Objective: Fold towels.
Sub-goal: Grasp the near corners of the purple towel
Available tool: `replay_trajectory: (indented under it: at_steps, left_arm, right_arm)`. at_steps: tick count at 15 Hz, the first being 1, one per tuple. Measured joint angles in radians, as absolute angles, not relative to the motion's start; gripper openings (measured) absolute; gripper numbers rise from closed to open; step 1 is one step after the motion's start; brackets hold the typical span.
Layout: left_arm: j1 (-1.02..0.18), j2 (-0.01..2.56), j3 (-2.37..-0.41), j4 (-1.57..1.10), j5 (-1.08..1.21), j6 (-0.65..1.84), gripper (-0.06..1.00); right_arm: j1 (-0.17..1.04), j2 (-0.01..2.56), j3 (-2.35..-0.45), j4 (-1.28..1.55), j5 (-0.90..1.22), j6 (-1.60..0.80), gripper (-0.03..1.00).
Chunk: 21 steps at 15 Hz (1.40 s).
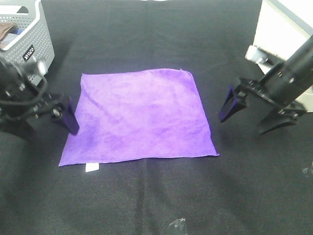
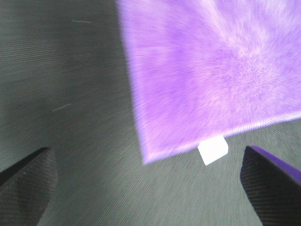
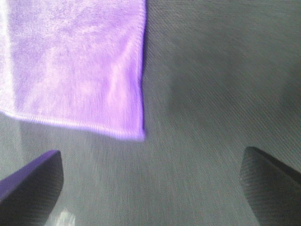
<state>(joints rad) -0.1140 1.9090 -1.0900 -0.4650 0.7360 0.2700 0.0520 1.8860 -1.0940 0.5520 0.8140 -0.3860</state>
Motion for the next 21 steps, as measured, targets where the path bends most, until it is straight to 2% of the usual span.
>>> replay_trajectory:
  at_steps: [8,21]
  left_arm:
    - [-0.114,2.012,-1.100,-0.461,0.724,0.259,0.99]
    - [-0.142,2.021,-1.105,-0.492,0.701,0.277,0.99]
  right_arm:
    - [0.052,2.055,-1.108,0.806,0.767,-0.648,0.96]
    - [0.052,2.084,-1.121,0.853,0.783,-0.666,0.95]
